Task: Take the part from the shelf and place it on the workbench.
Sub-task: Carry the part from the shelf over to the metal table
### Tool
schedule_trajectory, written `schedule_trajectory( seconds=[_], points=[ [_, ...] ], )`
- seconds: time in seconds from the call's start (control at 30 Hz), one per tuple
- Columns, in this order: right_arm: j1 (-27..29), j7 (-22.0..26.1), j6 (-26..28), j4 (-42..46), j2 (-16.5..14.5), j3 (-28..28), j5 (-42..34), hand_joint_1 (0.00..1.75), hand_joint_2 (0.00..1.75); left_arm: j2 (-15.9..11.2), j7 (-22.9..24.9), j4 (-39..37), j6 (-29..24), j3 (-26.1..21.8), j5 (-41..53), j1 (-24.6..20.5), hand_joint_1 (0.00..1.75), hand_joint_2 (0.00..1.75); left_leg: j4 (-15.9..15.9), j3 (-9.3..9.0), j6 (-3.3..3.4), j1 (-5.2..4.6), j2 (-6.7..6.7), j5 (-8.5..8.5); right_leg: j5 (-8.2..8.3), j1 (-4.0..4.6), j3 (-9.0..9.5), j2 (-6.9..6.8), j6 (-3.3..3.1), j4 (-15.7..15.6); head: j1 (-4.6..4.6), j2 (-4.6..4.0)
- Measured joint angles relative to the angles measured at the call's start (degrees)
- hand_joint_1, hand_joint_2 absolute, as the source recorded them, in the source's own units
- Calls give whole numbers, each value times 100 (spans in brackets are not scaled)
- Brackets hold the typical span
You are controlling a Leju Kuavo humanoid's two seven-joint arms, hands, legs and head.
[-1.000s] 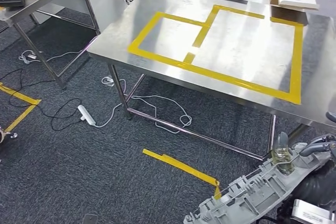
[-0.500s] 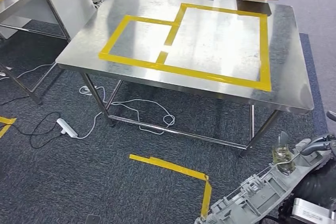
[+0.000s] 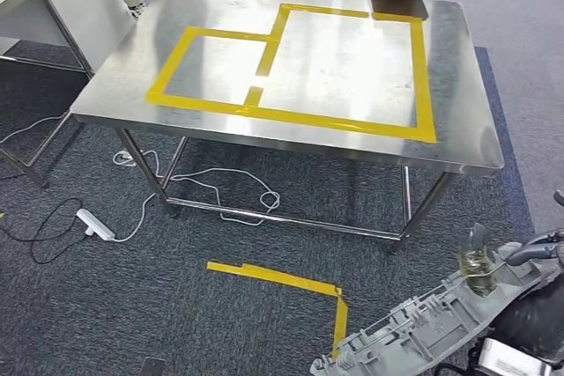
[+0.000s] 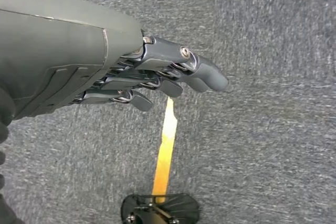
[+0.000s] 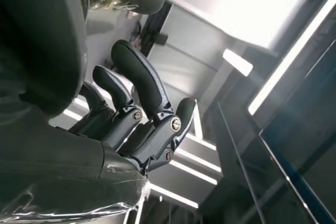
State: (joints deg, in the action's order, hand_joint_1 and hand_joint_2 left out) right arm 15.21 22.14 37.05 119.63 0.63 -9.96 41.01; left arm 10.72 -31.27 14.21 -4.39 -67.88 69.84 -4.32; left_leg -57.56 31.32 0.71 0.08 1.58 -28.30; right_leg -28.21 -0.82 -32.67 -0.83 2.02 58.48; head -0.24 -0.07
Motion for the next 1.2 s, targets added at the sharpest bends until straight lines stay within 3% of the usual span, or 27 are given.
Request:
schedule_trajectory(
  seconds=[0.13,0.2,0.27,0.3,0.33,0.37,0.43,0.5,0.6,0.67,0.73,0.8,0.83,0.87,0.9,0.97,1.0,1.03,1.13,1.2],
  points=[
    [-7,-83,169,-1,-31,-2,188,175,175,1,-7,0,26,1,16,-3,0,175,-80,16,-112,17,-12,-77,-14,2,41,38,-132,-55,-8,0],
    [-18,-105,153,-2,-31,-8,123,175,175,-1,-14,0,51,1,22,-2,0,175,-552,226,-168,31,-68,-354,-20,-18,61,48,-197,-70,-26,0],
    [-38,-107,119,-13,-31,-11,56,175,175,-2,-21,0,76,1,30,11,0,175,-1311,609,-195,38,-97,-685,-37,-15,70,66,-235,-69,-34,0],
    [-55,-106,96,-25,-31,-15,35,175,175,-2,-24,0,84,2,34,19,0,175,-1572,758,-196,39,-99,-743,-46,-12,79,82,-242,-68,-33,0],
    [-79,-105,72,-38,-31,-22,22,175,175,-3,-25,0,89,2,39,24,0,175,-1653,824,-188,39,-101,-692,-56,-9,92,102,-242,-67,-34,0],
    [-111,-103,44,-52,-31,-33,17,175,175,-4,-25,0,91,3,43,27,0,175,-1533,792,-170,37,-103,-538,-68,-5,114,123,-238,-67,-34,0],
    [-198,-101,-27,-72,-31,-75,17,175,175,-20,-25,0,92,4,63,25,0,175,-856,508,-92,22,-117,-85,-102,1,167,159,-217,-69,-34,0],
    [-317,-106,-116,-91,-30,-132,20,175,175,-45,-27,0,95,5,88,12,0,175,-263,251,-4,-8,-139,128,-135,15,188,184,-166,-63,-33,0],
    [-506,-177,-317,-130,-21,-228,27,175,175,-56,-36,0,115,10,117,-7,0,175,-26,167,54,-25,-146,76,-97,9,182,189,-55,-50,-36,0],
    [-660,-244,-461,-172,-5,-302,26,175,175,-62,-39,0,131,16,145,-9,0,175,24,102,92,1,-151,76,-163,8,122,161,1,95,-21,0],
    [-822,-292,-542,-234,11,-368,22,175,175,-65,-40,0,138,26,167,-20,0,175,41,46,123,12,-152,59,-423,8,-158,133,43,619,4,0],
    [-913,-314,-569,-306,23,-420,17,175,175,-60,-40,0,140,33,177,-23,0,175,39,23,140,3,-151,24,-696,8,-591,126,71,1341,15,0],
    [-933,-322,-582,-340,30,-436,14,175,175,-58,-40,0,140,35,183,-20,0,175,38,3,142,-1,-151,3,-732,9,-743,126,76,1544,15,0],
    [-953,-331,-602,-370,36,-447,11,175,175,-58,-40,0,142,36,191,-15,0,175,37,-28,141,-4,-152,-21,-663,9,-799,124,74,1558,18,0],
    [-985,-347,-630,-403,42,-462,9,175,175,-58,-40,0,145,38,201,-11,0,175,37,-75,135,-5,-154,-52,-464,10,-731,121,66,1326,18,0],
    [-1085,-389,-698,-476,50,-501,13,175,175,-57,-40,0,154,42,219,-11,0,175,41,-181,108,-6,-153,-123,-2,19,-420,95,28,557,17,0],
    [-1156,-409,-724,-524,52,-527,21,175,175,-57,-39,0,157,44,226,-18,0,175,41,-213,83,-8,-150,-152,95,37,-291,76,-4,218,18,0],
    [-1224,-430,-744,-573,52,-551,31,175,175,-57,-35,-1,159,48,232,-25,0,175,43,-220,50,-10,-143,-176,121,56,-213,62,-44,44,15,0],
    [-1381,-483,-754,-681,54,-590,39,175,175,-56,-15,-2,156,75,269,-45,0,175,-7,-233,-47,-18,-128,-194,101,71,-140,64,-167,-34,9,0],
    [-1476,-505,-746,-704,55,-592,24,175,175,-61,-9,-2,149,112,286,-59,0,175,-296,-108,-93,-14,-137,-227,98,43,-55,66,-226,-73,-1,0]
  ],
)
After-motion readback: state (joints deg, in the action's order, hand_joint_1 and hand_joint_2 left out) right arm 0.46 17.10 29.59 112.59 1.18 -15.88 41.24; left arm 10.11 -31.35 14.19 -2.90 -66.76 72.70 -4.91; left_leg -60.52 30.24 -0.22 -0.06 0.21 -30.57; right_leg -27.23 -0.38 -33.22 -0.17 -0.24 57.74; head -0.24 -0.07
